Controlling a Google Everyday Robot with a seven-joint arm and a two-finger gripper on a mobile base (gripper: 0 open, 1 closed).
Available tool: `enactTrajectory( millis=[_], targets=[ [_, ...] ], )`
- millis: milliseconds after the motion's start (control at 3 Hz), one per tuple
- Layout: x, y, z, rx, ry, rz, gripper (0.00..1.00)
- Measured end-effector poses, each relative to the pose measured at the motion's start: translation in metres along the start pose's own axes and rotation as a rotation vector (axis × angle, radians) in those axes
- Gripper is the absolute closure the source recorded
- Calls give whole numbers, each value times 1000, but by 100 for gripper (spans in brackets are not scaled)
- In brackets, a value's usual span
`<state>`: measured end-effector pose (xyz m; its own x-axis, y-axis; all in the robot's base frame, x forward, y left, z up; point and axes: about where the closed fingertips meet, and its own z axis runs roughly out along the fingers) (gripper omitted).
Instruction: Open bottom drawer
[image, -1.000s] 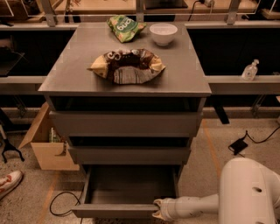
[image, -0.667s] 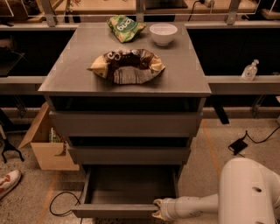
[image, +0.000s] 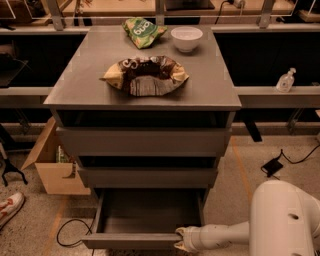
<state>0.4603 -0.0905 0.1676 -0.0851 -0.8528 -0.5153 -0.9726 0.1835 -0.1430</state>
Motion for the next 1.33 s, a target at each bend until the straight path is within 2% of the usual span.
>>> enactTrajectory(
  millis=[333,667,1000,1333],
  targets=[
    [1,1,-6,3,-2,-2,4],
    [6,-4,-32,46,0,12,0],
    [10,-15,-69,110,8,7,0],
    [11,-43,-115,176,13,-24,0]
  ],
)
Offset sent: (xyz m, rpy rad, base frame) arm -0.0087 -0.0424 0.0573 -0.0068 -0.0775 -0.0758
